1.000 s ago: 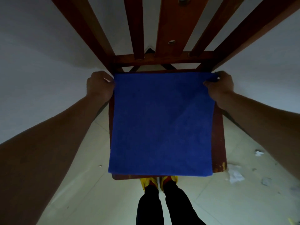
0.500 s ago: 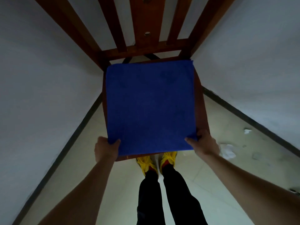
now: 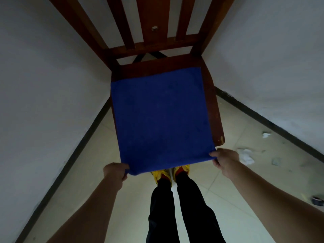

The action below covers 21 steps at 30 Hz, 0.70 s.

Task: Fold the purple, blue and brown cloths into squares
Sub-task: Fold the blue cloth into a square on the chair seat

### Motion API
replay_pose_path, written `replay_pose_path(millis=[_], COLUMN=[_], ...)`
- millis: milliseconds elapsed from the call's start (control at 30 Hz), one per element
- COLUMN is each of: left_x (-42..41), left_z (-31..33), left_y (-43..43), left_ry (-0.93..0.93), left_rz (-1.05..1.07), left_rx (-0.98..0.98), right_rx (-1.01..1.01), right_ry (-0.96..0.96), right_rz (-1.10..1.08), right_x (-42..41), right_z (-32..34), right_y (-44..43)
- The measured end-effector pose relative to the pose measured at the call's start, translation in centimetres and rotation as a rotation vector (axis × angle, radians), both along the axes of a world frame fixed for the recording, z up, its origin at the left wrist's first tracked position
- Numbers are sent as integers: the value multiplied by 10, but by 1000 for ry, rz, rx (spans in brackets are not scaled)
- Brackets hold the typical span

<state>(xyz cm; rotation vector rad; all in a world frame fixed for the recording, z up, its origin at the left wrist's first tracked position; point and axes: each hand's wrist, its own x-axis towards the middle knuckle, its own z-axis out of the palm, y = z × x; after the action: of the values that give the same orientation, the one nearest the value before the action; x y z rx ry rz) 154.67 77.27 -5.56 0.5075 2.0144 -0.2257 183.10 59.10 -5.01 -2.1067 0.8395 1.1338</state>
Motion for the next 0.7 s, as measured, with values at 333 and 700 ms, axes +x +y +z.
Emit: replay_pose_path(millis=[333,700], left_x=[-19,42], left_z=[35,75], left_y=[-7,109], left_ry=[-196,-623], left_rz=[250,465], left_rx=[57,283], right_rx=[89,558], right_ry=[5,27], right_rz=[-33,-203], right_x=[3,74], right_z=[35,89], right_y=[4,115])
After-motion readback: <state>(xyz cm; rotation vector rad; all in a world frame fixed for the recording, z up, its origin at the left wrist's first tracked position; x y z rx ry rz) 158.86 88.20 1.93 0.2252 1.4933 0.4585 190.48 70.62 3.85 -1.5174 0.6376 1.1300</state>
